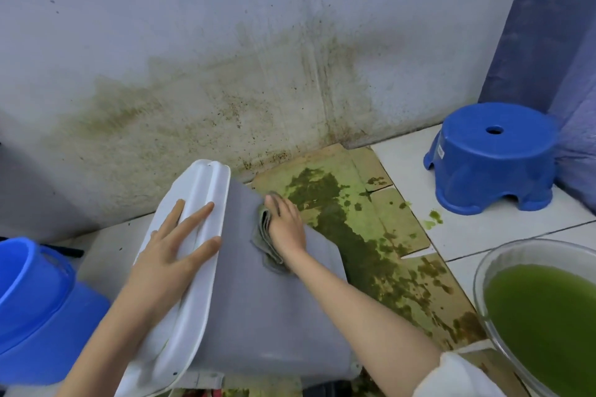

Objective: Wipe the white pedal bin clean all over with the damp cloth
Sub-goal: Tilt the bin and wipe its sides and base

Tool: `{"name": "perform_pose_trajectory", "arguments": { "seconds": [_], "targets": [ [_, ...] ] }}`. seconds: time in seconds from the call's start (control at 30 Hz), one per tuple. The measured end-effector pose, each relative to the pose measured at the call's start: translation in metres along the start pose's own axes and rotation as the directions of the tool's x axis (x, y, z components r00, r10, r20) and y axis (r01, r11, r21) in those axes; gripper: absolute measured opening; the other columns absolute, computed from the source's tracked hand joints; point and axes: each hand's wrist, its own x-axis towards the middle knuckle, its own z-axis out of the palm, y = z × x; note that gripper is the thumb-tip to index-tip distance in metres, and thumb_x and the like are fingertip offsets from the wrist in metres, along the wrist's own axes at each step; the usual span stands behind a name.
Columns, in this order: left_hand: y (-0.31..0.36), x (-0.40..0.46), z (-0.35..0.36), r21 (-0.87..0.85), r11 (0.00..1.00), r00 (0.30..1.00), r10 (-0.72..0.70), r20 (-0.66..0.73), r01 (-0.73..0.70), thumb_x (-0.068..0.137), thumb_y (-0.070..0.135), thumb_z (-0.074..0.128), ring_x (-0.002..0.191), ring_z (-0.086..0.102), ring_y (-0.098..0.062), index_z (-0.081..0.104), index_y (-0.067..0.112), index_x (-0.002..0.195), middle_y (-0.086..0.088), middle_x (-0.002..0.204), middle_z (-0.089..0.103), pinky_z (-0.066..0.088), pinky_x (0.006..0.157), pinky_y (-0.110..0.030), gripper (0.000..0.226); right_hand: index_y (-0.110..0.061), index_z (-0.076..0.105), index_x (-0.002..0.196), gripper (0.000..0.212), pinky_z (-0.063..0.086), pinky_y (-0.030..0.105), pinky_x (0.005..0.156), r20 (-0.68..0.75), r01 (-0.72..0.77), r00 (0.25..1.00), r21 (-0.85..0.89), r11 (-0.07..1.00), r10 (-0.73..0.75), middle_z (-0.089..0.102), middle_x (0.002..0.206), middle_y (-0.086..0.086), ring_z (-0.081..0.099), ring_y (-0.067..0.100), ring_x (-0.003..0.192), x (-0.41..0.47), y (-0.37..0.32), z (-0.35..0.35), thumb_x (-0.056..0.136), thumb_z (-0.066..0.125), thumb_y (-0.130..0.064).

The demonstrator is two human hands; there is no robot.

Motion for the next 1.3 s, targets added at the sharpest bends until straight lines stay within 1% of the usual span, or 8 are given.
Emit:
{"name": "perform_pose_trajectory", "arguments": {
  "seconds": [0.13, 0.3, 0.53, 0.63, 0.8, 0.97, 1.1, 1.3],
  "targets": [
    [-0.003, -0.003, -0.006, -0.079, 0.997, 1.0, -0.024, -0.01, 0.024, 0.084, 0.047, 0.06, 0.144, 0.011, -0.006, 0.043, 0.07, 0.117, 0.04, 0.146, 0.015, 0.015, 0.118, -0.043, 0.044, -0.021, 0.039, 0.142, 0.059, 0.02, 0.041, 0.115, -0.091, -0.293, 0.952, 0.008, 0.956, 0.292, 0.03, 0.152, 0.0, 0.025, 0.022, 0.14, 0.017, 0.085, -0.028, 0.097, 0.021, -0.056],
    [0.004, -0.003, -0.003, -0.085, 0.996, 1.0, -0.022, -0.013, 0.02, 0.085, 0.046, 0.061, 0.144, 0.013, -0.005, 0.045, 0.069, 0.116, 0.037, 0.147, 0.017, 0.017, 0.117, -0.042, 0.042, -0.029, 0.044, 0.139, 0.053, 0.029, 0.038, 0.111, -0.106, -0.434, 0.857, 0.379, 0.817, 0.505, 0.045, 0.143, -0.001, 0.041, 0.026, 0.13, -0.051, 0.152, -0.048, 0.094, 0.038, -0.056],
    [0.013, -0.005, 0.004, -0.049, 0.999, 1.0, -0.014, -0.028, 0.013, 0.086, 0.047, 0.059, 0.141, 0.02, -0.003, 0.046, 0.064, 0.12, 0.034, 0.148, 0.019, 0.018, 0.116, -0.038, 0.04, -0.039, 0.022, 0.139, 0.045, 0.001, 0.027, 0.118, -0.261, -0.343, 0.894, 0.127, 0.931, 0.365, 0.02, 0.151, -0.019, 0.008, 0.007, 0.144, -0.173, 0.149, -0.015, 0.096, 0.022, -0.054],
    [0.017, -0.002, 0.007, -0.012, 1.0, 1.0, -0.006, -0.026, 0.006, 0.087, 0.048, 0.059, 0.142, 0.019, -0.004, 0.045, 0.066, 0.117, 0.032, 0.149, 0.018, 0.016, 0.117, -0.04, 0.038, -0.058, 0.022, 0.124, 0.06, 0.001, 0.02, 0.116, -0.288, -0.096, 0.953, 0.022, 0.995, 0.098, 0.012, 0.138, -0.042, 0.005, -0.008, 0.139, -0.187, 0.076, 0.002, 0.074, 0.0, -0.083],
    [0.024, -0.005, 0.011, -0.051, 0.999, 0.999, -0.004, -0.045, 0.002, 0.088, 0.039, 0.061, 0.141, 0.02, -0.002, 0.048, 0.059, 0.121, 0.029, 0.15, 0.02, 0.017, 0.107, -0.026, 0.041, -0.063, 0.028, 0.124, 0.045, 0.007, 0.014, 0.113, -0.243, 0.171, 0.953, -0.06, 0.983, -0.18, 0.023, 0.14, -0.042, 0.009, -0.011, 0.138, -0.184, 0.031, 0.014, 0.085, 0.009, -0.075],
    [0.029, -0.006, 0.014, -0.023, 1.0, 0.999, -0.012, -0.037, 0.011, 0.086, 0.046, 0.061, 0.141, 0.02, -0.003, 0.047, 0.064, 0.118, 0.033, 0.149, 0.02, 0.018, 0.113, -0.037, 0.039, -0.055, 0.042, 0.126, 0.032, 0.022, 0.035, 0.116, -0.375, -0.113, 0.896, 0.329, 0.938, 0.239, 0.035, 0.144, -0.025, 0.03, 0.005, 0.138, -0.183, 0.135, -0.008, 0.094, 0.04, -0.049],
    [0.036, -0.006, 0.02, 0.012, 1.0, 1.0, -0.002, -0.005, 0.003, 0.071, 0.063, 0.056, 0.143, 0.016, -0.006, 0.042, 0.075, 0.109, 0.034, 0.149, 0.017, 0.014, 0.114, -0.055, 0.042, -0.035, 0.049, 0.133, 0.079, 0.04, 0.049, 0.104, -0.209, -0.422, 0.714, 0.633, 0.649, 0.668, 0.054, 0.134, 0.003, 0.051, 0.027, 0.122, -0.189, 0.17, -0.019, 0.069, 0.049, -0.081],
    [0.032, -0.008, 0.016, -0.031, 1.0, 0.999, -0.001, -0.038, 0.0, 0.086, 0.047, 0.062, 0.14, 0.024, -0.005, 0.046, 0.065, 0.117, 0.032, 0.149, 0.021, 0.02, 0.111, -0.035, 0.039, -0.045, 0.02, 0.137, 0.048, 0.006, 0.031, 0.117, -0.325, -0.284, 0.876, 0.248, 0.926, 0.355, 0.014, 0.149, -0.026, 0.002, 0.001, 0.142, -0.215, 0.082, -0.003, 0.093, 0.012, -0.06]
  ]
}}
